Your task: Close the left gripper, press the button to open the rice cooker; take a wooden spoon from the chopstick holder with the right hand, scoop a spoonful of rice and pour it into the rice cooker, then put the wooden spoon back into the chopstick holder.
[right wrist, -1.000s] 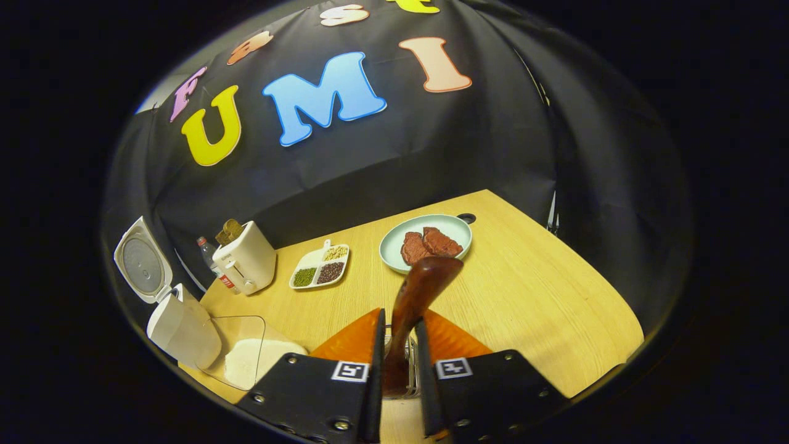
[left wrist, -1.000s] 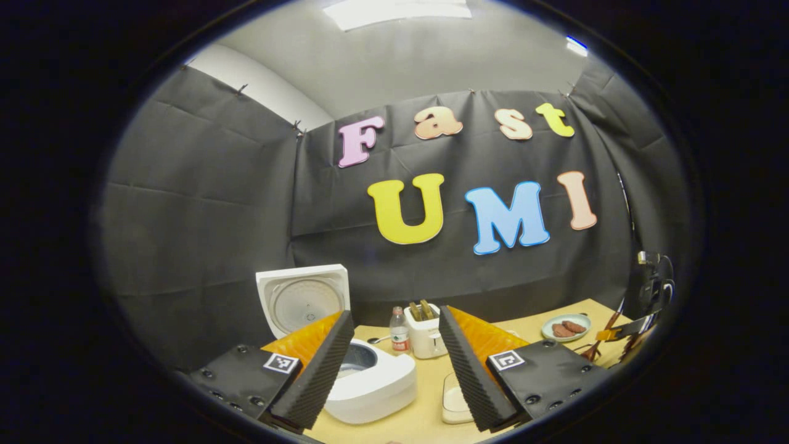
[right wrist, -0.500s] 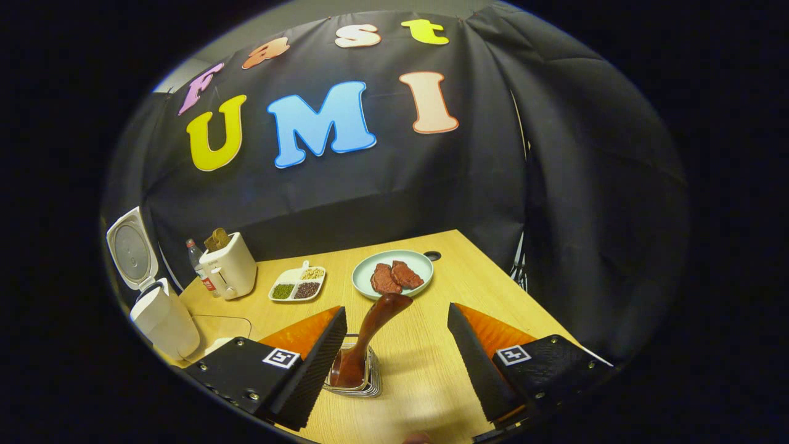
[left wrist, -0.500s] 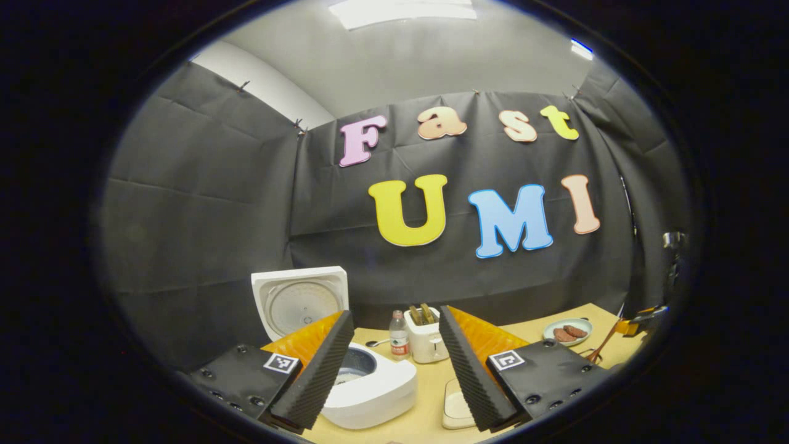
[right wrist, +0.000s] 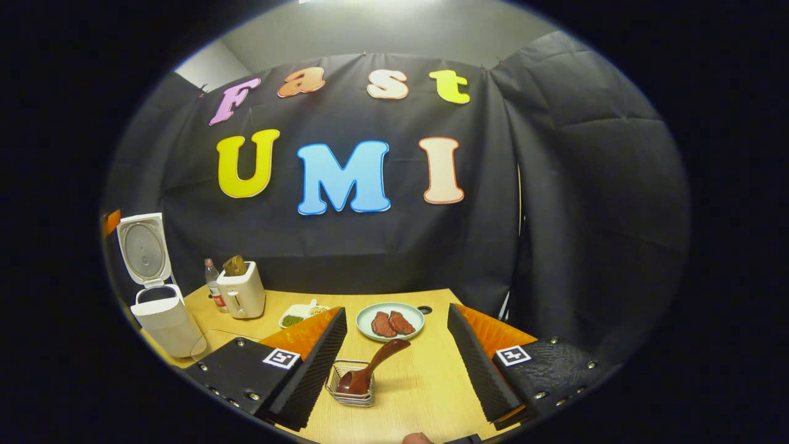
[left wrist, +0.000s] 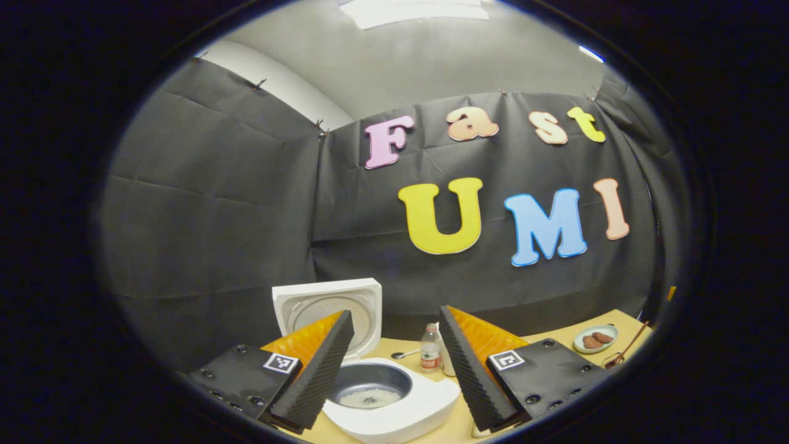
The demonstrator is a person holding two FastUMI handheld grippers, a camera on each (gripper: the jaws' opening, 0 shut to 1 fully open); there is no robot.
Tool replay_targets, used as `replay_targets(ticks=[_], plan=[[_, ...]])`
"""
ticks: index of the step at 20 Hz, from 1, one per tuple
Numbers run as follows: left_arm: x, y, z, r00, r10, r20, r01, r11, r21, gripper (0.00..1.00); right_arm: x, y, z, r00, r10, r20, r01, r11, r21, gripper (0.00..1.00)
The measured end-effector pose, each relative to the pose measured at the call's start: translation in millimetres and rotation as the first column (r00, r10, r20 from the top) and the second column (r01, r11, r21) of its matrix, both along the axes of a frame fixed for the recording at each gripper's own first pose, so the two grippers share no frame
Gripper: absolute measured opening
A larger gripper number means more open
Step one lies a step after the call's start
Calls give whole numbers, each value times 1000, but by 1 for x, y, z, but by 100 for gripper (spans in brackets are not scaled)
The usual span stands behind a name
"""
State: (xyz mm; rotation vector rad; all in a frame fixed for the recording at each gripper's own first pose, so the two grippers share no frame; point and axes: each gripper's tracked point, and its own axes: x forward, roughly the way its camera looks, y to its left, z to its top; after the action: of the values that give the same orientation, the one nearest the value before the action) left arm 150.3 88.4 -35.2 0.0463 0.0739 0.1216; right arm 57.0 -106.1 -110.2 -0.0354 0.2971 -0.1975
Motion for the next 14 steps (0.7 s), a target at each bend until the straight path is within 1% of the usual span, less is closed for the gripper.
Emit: replay_targets(ticks=[2, 3, 4, 9, 14], plan=[[19, 15, 2, 1000, 17, 1, -17, 1000, 10, 96, -7, 4, 14, 999, -8, 44, 9, 1000, -29, 100], [31, 23, 3, 1000, 24, 2, -24, 1000, 11, 97, -8, 2, 18, 998, -17, 61, 20, 999, -41, 99], [42, 32, 4, 999, 37, 0, -37, 999, 12, 96, -10, 3, 18, 998, -25, 60, 28, 998, -49, 99], [97, 76, 4, 995, 98, -16, -97, 994, 43, 97, -29, 15, 15, 998, -43, 40, 44, 998, -38, 99], [146, 110, -2, 989, 145, -38, -142, 987, 70, 96, -43, 24, 11, 998, -62, 27, 62, 998, -30, 99]])
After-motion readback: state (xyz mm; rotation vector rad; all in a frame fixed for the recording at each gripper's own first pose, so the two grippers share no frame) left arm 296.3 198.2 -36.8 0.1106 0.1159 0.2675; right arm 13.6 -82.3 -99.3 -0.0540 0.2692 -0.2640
